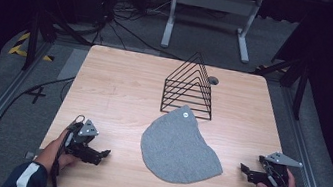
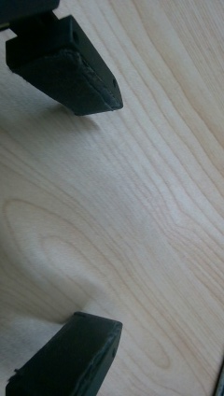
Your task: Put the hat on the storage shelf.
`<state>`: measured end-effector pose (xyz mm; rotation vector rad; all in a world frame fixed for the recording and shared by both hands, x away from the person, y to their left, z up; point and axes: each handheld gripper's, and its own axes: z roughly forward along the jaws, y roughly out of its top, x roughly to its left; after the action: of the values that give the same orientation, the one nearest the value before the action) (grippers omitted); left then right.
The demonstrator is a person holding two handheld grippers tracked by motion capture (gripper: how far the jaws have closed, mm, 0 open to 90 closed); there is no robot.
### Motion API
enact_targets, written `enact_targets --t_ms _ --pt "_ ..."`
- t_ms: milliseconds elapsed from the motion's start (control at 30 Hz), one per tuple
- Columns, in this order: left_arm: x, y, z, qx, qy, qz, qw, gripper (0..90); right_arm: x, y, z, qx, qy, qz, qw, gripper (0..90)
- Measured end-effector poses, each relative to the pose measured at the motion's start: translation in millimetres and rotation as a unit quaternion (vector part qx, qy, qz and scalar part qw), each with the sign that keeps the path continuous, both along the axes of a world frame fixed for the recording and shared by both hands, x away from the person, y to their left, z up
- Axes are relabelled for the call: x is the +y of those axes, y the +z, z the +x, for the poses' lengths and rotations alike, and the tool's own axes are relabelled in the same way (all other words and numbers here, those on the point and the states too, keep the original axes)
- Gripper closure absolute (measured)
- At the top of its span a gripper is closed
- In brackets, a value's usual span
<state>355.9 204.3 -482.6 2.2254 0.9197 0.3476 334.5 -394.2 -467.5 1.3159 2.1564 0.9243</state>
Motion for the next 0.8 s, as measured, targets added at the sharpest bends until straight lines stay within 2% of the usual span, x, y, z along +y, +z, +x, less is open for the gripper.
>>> enact_targets --t_ms 133,200,233,400,433,500,533,567,600,700,800 --pt "-1.7 0.7 3.3 0.007 -0.016 0.0 0.9998 0.0 0.5 0.1 0.3 0.0 0.001 0.001 1.0 14.5" --pt "-1.4 2.0 4.9 0.006 -0.023 0.009 0.9997 0.0 0.9 0.1 0.5 0.0 0.001 0.001 1.0 14.6" --pt "-2.1 1.7 4.2 0.009 -0.021 0.006 0.9997 0.0 1.1 0.2 0.7 0.001 0.002 0.001 1.0 14.8" --pt "-1.8 2.1 2.0 0.0 -0.028 0.004 0.9996 4.3 0.8 1.8 3.3 0.006 0.016 -0.004 0.9998 16.9" --pt "-2.0 2.5 2.2 0.003 -0.031 0.003 0.9995 4.8 0.7 2.7 4.0 0.009 0.018 -0.006 0.9998 19.0" --pt "-2.4 3.7 3.2 0.002 -0.039 0.007 0.9992 6.1 1.4 6.4 3.6 0.017 0.023 -0.009 0.9996 31.5" --pt "-3.4 4.5 3.0 0.007 -0.043 0.006 0.999 7.7 2.4 7.5 3.0 0.018 0.039 -0.009 0.999 32.0" --pt "-4.0 6.5 3.4 0.01 -0.057 0.01 0.9983 10.1 4.3 8.4 2.7 0.018 0.058 -0.004 0.9982 31.0" --pt "-5.0 7.4 4.0 0.009 -0.064 0.013 0.9978 13.9 8.0 11.1 2.2 0.014 0.076 0.006 0.997 36.3" --pt "-13.5 9.6 4.2 0.01 -0.067 0.012 0.9976 18.9 21.4 20.5 2.9 -0.001 0.106 -0.001 0.9943 47.4" --pt "-29.6 11.8 2.6 0.001 -0.088 0.009 0.9961 25.1 44.9 28.3 6.1 -0.001 0.155 -0.008 0.9878 62.9"
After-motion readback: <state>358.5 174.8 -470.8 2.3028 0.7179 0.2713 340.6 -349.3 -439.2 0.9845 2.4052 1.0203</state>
